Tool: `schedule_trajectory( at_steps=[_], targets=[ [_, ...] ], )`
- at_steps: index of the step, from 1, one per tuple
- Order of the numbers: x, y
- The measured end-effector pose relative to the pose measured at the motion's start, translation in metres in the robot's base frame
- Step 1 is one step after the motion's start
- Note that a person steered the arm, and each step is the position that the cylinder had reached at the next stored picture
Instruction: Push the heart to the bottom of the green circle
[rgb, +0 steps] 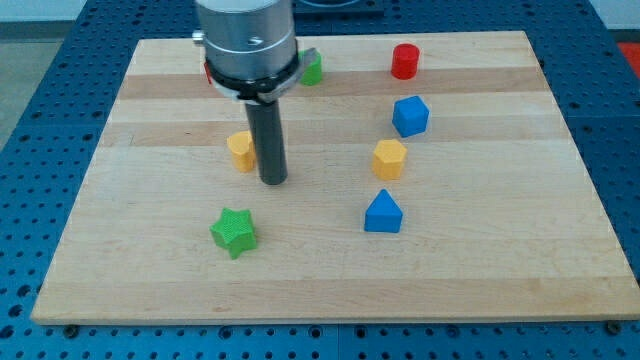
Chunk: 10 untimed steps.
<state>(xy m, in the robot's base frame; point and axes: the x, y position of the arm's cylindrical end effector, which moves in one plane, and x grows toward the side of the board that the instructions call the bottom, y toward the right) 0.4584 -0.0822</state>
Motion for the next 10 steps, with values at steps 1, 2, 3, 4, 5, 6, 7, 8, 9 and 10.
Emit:
schedule_trajectory(
  at_steps=[1,2,3,4,5,6,7,8,9,10],
  targets=[
    [0.0,-0.054],
    [0.0,-0.088],
    [-0.005,-0.086],
    [-0.024,-0.071],
    [-0.024,-0.071],
    [-0.028,-0.055],
    [-0.033,-0.031],
    [-0.033,-0.002],
    [-0.035,0.014],
    [-0.038,0.004]
  ],
)
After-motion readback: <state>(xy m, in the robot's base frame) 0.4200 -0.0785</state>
